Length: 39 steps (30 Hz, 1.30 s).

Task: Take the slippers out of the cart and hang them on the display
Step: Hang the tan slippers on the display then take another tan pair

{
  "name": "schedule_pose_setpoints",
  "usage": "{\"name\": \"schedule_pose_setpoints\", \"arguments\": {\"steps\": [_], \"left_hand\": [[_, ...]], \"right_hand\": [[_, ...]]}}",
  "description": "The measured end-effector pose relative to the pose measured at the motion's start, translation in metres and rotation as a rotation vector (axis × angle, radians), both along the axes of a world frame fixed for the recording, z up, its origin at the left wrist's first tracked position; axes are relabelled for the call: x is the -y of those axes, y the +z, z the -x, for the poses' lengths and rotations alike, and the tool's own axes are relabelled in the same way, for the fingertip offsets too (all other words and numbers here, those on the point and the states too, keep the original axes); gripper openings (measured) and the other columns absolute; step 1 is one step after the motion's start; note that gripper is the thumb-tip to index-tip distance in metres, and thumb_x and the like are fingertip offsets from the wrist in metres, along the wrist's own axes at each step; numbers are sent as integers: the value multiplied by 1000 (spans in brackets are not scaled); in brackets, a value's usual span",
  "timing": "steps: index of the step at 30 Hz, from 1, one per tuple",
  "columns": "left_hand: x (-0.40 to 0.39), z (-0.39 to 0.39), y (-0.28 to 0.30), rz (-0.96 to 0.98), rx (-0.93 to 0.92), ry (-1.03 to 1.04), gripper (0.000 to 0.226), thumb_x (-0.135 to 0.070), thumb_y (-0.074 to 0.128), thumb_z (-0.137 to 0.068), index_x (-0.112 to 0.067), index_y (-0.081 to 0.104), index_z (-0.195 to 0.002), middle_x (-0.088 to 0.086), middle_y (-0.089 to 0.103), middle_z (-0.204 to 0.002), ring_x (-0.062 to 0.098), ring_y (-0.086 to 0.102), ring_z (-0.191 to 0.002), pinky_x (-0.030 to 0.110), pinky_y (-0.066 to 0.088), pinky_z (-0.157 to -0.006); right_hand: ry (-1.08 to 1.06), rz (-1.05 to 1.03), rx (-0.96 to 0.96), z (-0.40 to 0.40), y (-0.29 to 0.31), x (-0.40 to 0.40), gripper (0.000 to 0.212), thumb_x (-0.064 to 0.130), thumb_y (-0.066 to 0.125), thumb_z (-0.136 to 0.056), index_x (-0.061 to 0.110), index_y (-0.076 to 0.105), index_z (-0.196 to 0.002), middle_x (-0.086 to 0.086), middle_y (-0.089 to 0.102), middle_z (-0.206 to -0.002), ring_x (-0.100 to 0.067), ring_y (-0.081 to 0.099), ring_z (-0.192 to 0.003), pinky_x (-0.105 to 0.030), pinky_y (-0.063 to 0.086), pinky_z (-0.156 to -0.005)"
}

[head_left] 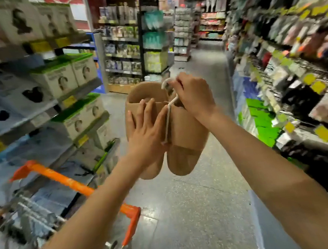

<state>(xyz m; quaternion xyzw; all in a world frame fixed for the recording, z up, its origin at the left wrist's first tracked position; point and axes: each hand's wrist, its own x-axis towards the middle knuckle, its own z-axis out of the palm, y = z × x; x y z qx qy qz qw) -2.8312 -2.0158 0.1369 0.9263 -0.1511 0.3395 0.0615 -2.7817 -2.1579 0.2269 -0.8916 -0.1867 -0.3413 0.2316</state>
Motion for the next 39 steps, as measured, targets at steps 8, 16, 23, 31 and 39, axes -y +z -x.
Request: {"name": "schedule_pose_setpoints", "arguments": {"steps": [8,16,23,31,39], "left_hand": [[204,-38,-2,-57,7,-534,103,-64,68,-55,-18,31,-140,25,37,-142,35,15,-134,67,25,-100],[337,-55,-14,-240,-6,-898,97,-71,46,-60,-19,30,-140,25,47,-136,34,26,-133,67,32,-97],[419,-55,-20,-303,-51,-1178,101,-80,37,-55,-20,37,-137,23,50,-134,32,29,-130,65,38,-95],[504,-56,-8,-358,12,-1543,96,-85,31,-58,-22,42,-129,20,55,-129,37,48,-122,63,42,-91],[559,52,-26,-495,-26,-1905,102,-88,30,-54,-21,52,-128,16,54,-130,36,50,-123,62,40,-95]], "right_hand": [[-502,-69,-26,42,-5,212,32,29,50,-95,1,61,-83,-21,65,-87,-36,60,-86,-39,37,-70],[-872,-164,-83,91,-26,331,32,29,47,-96,0,60,-88,-24,65,-92,-38,59,-88,-40,38,-69],[-1168,-252,-130,122,-45,392,32,30,47,-96,1,62,-92,-20,66,-95,-36,59,-93,-41,42,-74],[-1521,-298,-70,157,-49,432,34,32,51,-94,1,65,-90,-21,68,-95,-37,61,-91,-41,44,-73],[-1931,-356,-149,279,-63,425,37,35,48,-95,2,63,-89,-24,67,-87,-39,62,-82,-40,44,-64]]}}
